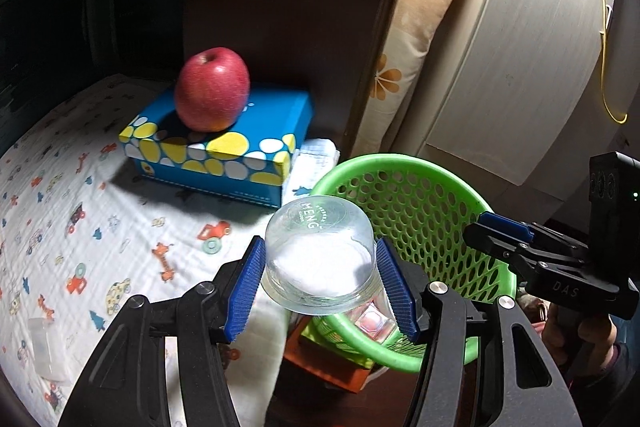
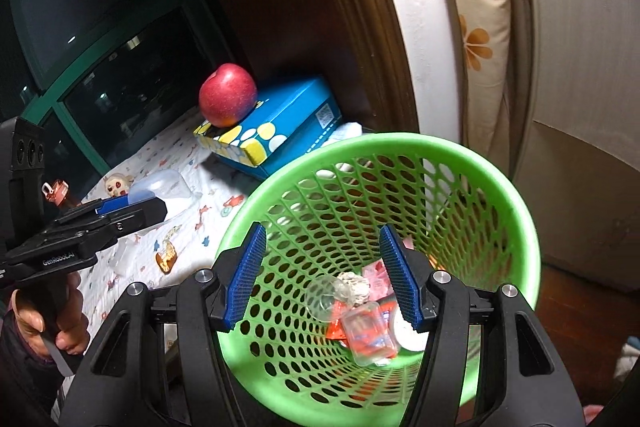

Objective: Collect trash
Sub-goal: 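Drop the clear cup into the basket while the left tool carries the domed container over, then open the left tool to drop the domed container into the basket, then move both tools back over the bed toward the orange piece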

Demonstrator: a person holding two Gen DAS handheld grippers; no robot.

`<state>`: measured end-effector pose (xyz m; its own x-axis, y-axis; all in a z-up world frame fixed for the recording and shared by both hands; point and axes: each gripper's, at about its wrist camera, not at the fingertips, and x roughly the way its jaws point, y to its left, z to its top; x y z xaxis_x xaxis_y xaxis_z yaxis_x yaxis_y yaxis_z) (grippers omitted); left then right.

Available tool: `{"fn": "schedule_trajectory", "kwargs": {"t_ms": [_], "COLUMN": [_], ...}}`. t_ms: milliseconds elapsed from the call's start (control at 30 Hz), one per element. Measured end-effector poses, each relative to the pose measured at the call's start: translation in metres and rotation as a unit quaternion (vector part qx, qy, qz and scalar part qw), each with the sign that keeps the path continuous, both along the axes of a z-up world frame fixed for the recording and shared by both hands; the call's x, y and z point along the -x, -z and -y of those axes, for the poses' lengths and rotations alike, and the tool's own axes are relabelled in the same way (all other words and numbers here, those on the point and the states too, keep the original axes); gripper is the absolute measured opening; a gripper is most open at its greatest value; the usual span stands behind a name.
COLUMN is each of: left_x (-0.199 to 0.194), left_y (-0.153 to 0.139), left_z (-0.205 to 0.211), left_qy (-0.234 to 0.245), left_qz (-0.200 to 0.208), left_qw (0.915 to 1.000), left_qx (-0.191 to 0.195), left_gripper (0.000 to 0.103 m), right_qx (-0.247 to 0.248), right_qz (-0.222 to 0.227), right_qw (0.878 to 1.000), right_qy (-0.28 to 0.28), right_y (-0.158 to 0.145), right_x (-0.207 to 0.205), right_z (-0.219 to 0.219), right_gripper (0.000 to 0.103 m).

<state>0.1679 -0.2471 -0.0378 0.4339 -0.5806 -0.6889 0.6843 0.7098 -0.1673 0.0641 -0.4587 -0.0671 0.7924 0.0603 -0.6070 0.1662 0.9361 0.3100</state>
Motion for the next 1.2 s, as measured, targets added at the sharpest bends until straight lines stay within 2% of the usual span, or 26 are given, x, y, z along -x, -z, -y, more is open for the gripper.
{"fn": "schedule_trajectory", "kwargs": {"t_ms": [100, 200, 600, 767, 933, 1200], "left_x": [0.003, 0.008, 0.026, 0.033, 0.035, 0.024], "left_y": [0.003, 0.007, 0.023, 0.024, 0.022, 0.018], "left_z": [0.011, 0.021, 0.058, 0.063, 0.049, -0.013], "left_qy": [0.01, 0.018, 0.059, 0.066, 0.052, -0.029], "left_qz": [-0.001, -0.004, -0.032, -0.037, -0.031, -0.014], "left_qw": [0.9999, 0.9997, 0.9976, 0.997, 0.9981, 0.9989], "left_qx": [-0.007, -0.013, -0.015, -0.011, -0.014, -0.034], "left_gripper": [0.055, 0.055, 0.056, 0.063, 0.063, 0.063], "right_qx": [-0.002, -0.007, 0.022, 0.028, 0.02, 0.017], "right_qz": [0.001, 0.004, 0.019, 0.026, 0.029, 0.033], "right_qw": [1.0, 1.0, 0.999, 0.999, 0.999, 0.999], "right_qy": [0.007, 0.016, 0.029, 0.033, 0.031, -0.006], "right_y": [0.0, 0.0, -0.004, -0.006, -0.007, -0.009], "right_x": [0.008, 0.017, 0.051, 0.063, 0.069, 0.055], "right_z": [0.006, 0.013, 0.01, 0.009, 0.006, -0.022], "right_gripper": [0.061, 0.07, 0.079, 0.08, 0.08, 0.083]}}
